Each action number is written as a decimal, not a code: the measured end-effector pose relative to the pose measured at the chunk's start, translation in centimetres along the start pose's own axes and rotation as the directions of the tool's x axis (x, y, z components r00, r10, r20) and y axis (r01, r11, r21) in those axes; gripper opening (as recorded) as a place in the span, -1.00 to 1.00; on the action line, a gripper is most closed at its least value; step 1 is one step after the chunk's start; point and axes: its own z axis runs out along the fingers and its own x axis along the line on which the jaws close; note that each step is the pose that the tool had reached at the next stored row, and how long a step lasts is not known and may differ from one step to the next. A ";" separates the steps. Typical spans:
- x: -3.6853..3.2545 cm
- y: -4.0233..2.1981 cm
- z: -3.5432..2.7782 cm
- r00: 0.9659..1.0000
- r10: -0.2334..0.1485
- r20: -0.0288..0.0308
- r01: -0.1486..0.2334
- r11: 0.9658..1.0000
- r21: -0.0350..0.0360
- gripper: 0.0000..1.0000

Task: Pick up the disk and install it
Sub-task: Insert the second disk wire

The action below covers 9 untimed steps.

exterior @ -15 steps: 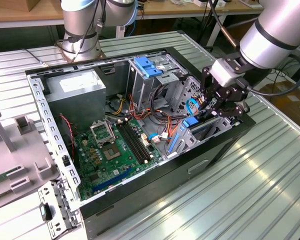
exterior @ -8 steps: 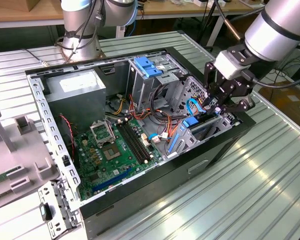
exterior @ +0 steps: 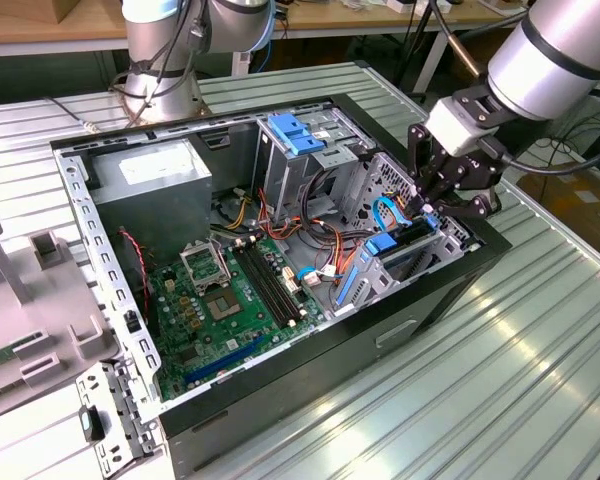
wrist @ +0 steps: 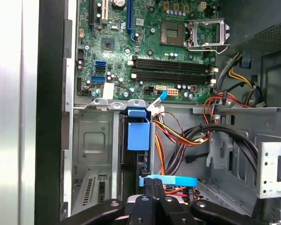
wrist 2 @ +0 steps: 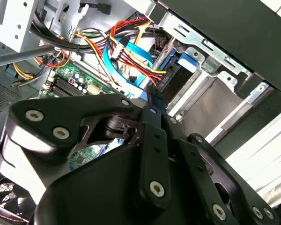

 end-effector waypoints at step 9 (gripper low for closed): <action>0.24 0.00 1.43 1.000 0.002 0.001 -0.002 1.000 -0.009 -0.79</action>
